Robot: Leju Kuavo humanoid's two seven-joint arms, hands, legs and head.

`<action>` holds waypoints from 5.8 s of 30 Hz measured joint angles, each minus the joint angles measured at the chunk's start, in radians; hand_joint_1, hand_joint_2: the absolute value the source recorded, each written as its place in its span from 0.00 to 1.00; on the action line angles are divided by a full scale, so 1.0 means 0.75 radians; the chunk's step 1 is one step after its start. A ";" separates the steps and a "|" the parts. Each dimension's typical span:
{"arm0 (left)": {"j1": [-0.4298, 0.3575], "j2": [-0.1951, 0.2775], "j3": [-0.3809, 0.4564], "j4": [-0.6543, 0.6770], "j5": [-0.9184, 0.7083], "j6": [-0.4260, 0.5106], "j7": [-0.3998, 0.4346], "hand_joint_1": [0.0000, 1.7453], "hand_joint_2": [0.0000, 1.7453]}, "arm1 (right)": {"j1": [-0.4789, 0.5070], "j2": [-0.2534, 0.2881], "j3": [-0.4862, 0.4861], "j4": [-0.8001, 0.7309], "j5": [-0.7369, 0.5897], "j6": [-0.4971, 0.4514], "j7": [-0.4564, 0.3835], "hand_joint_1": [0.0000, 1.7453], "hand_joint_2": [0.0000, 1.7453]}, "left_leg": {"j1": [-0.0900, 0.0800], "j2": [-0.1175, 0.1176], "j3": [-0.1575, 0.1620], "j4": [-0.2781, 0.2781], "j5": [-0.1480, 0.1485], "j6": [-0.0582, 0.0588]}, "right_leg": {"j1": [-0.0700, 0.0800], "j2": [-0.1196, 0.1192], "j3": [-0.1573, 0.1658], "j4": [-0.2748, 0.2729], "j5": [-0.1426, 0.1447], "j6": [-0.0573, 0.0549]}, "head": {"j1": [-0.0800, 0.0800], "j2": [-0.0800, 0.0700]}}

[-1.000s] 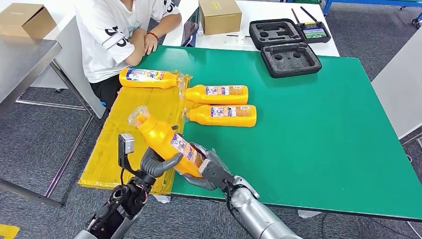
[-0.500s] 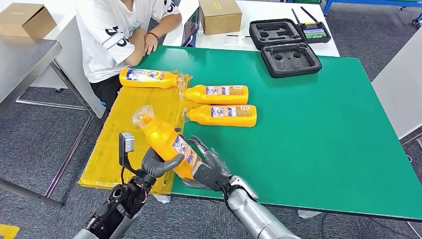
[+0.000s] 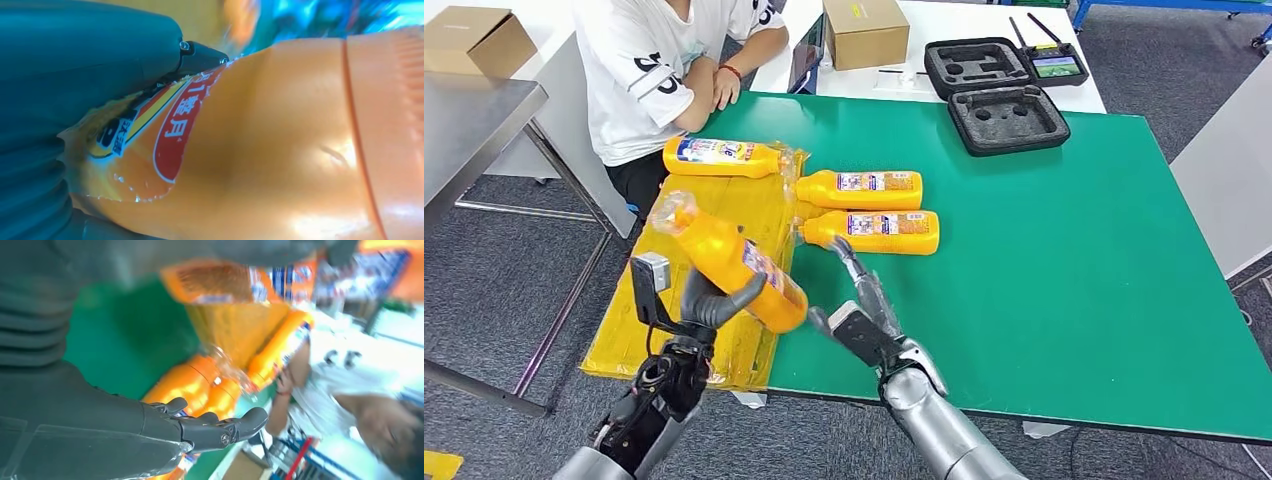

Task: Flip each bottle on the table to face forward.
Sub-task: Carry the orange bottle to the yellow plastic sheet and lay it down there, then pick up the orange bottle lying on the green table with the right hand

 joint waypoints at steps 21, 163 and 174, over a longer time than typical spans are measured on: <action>-0.237 0.220 0.021 0.109 -1.447 0.429 0.252 1.00 1.00 | 0.198 -0.036 0.035 -0.699 -0.429 0.047 -0.072 0.00 1.00 | 0.000 0.000 0.001 0.000 0.001 0.000 | 0.000 0.000 0.000 0.000 0.000 0.000 | 0.000 0.000; 0.174 0.071 0.394 -0.098 -0.676 0.697 -0.072 0.00 1.00 | 0.089 -0.679 0.173 -0.703 0.383 0.622 0.663 0.00 1.00 | -0.002 -0.001 0.000 0.000 0.000 0.001 | -0.003 -0.001 0.002 0.000 0.000 0.000 | 0.000 0.000; 0.174 0.072 0.395 -0.098 -0.675 0.697 -0.072 0.00 1.00 | 0.088 -0.699 0.199 -0.703 0.383 0.628 0.664 0.00 1.00 | -0.002 -0.001 0.000 0.000 0.000 0.001 | -0.003 -0.001 0.002 0.000 0.000 0.000 | 0.000 0.000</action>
